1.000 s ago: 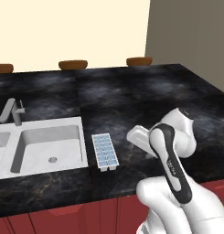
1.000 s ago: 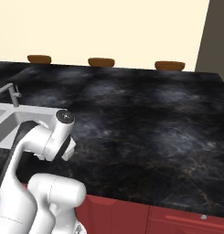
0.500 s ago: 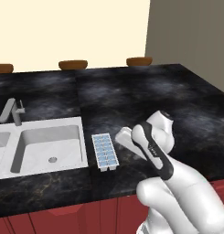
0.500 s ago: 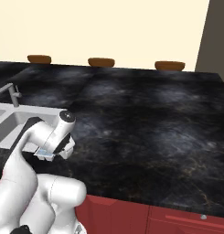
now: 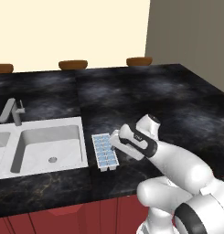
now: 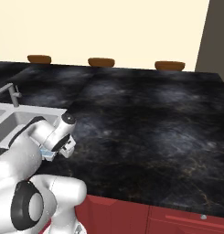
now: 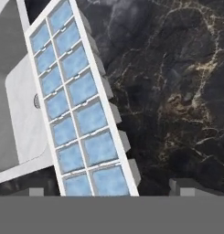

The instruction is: The ice cube tray has been filled with water. Take the tray and place it in the freezer to make ice. Close the freezer door after placing the tray.

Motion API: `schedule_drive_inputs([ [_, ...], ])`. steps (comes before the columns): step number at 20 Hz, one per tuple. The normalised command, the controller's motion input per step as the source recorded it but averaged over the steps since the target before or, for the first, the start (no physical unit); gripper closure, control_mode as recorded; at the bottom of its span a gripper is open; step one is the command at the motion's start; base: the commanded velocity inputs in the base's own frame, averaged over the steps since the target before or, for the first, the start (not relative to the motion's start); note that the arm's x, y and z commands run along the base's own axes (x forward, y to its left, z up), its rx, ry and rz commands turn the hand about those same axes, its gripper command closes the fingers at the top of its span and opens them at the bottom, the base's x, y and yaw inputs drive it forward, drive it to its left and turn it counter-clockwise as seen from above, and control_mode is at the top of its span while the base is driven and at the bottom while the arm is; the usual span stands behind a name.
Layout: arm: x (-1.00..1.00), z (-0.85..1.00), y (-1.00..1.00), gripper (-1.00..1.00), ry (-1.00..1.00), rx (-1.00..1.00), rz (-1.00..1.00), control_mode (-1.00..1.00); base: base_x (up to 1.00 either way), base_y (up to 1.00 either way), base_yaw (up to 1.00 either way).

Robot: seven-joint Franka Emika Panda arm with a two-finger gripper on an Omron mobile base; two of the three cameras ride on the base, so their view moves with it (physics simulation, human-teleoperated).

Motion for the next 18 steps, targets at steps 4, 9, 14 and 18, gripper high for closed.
schedule_drive_inputs([
  [4,0.28,-0.4,0.2,-1.0,0.0,0.0,0.0,-1.0,0.0,0.0,0.0],
  [9,0.13,-0.34,0.08,-1.0,-0.04,0.0,0.0,-1.0,0.0,0.0,0.0],
  [14,0.11,-0.25,0.04,-1.0,-0.06,0.0,0.0,-1.0,0.0,0.0,0.0],
  [18,0.15,-0.24,0.14,-1.0,-0.07,0.0,0.0,-1.0,0.0,0.0,0.0],
])
